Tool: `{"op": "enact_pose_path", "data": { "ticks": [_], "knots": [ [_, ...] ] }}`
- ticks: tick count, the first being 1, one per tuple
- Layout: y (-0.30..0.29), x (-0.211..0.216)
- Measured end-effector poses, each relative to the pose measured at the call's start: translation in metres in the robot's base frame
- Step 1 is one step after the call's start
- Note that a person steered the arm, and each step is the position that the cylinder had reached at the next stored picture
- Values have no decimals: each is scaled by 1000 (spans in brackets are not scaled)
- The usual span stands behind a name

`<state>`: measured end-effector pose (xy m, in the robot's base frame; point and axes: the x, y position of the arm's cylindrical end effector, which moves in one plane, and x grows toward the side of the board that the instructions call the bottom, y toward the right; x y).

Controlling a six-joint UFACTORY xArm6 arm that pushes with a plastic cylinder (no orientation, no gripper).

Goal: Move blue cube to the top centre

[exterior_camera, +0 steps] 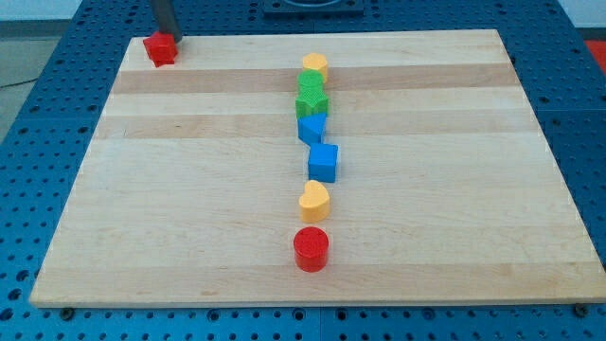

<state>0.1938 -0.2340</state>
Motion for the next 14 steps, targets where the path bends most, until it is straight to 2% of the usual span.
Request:
{"op": "enact_pose_path", "data": {
  "ticks": [2,3,4,6,7,8,9,10,11,12,13,14],
  "knots": [
    [0,0],
    [33,2],
    [114,9],
    [262,92],
    [307,133],
    [369,204],
    [356,216],
    [399,190],
    [413,241],
    [351,253],
    [355,257],
    [331,313]
  ]
}}
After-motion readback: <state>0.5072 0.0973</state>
